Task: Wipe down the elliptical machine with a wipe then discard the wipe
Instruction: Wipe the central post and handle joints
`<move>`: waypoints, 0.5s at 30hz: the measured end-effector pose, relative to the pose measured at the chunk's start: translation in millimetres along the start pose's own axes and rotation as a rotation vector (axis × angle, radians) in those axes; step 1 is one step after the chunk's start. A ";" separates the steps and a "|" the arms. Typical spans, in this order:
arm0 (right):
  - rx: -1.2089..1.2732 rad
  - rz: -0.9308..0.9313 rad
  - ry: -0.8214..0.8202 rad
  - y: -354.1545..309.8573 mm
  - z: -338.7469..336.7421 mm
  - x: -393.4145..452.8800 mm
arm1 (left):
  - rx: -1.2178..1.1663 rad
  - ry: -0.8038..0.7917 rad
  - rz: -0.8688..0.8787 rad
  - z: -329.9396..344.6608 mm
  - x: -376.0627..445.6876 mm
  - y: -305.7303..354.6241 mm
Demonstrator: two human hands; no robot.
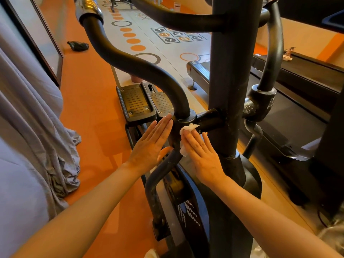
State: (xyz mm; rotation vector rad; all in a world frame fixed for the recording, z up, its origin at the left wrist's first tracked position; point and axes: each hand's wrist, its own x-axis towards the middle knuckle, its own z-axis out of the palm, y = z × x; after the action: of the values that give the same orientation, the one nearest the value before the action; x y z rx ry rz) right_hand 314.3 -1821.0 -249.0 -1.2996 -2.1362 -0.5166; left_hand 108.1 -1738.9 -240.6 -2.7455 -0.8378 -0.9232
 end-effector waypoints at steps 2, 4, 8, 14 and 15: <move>0.103 0.124 0.021 -3.5 -2.5 3.2 | 0.002 0.000 -0.001 -0.5 0.1 1.3; 0.237 0.247 0.021 -11.6 -0.9 3.8 | 0.014 0.006 -0.019 0.2 0.7 4.3; 0.327 0.335 -0.064 -23.5 11.8 -13.6 | 0.017 0.017 -0.021 5.1 -0.8 7.7; 0.287 0.280 -0.091 -6.0 1.7 -16.3 | 0.046 0.022 -0.035 7.3 -0.5 10.7; 0.293 0.270 -0.090 -5.2 -1.2 -15.3 | 0.049 0.021 -0.044 7.6 -0.7 11.7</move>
State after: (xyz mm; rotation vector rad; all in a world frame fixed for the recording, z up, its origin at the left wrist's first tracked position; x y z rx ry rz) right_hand 315.4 -1834.3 -258.3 -1.4299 -1.9729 -0.0325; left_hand 118.0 -1746.9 -246.5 -2.6818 -0.9088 -0.9247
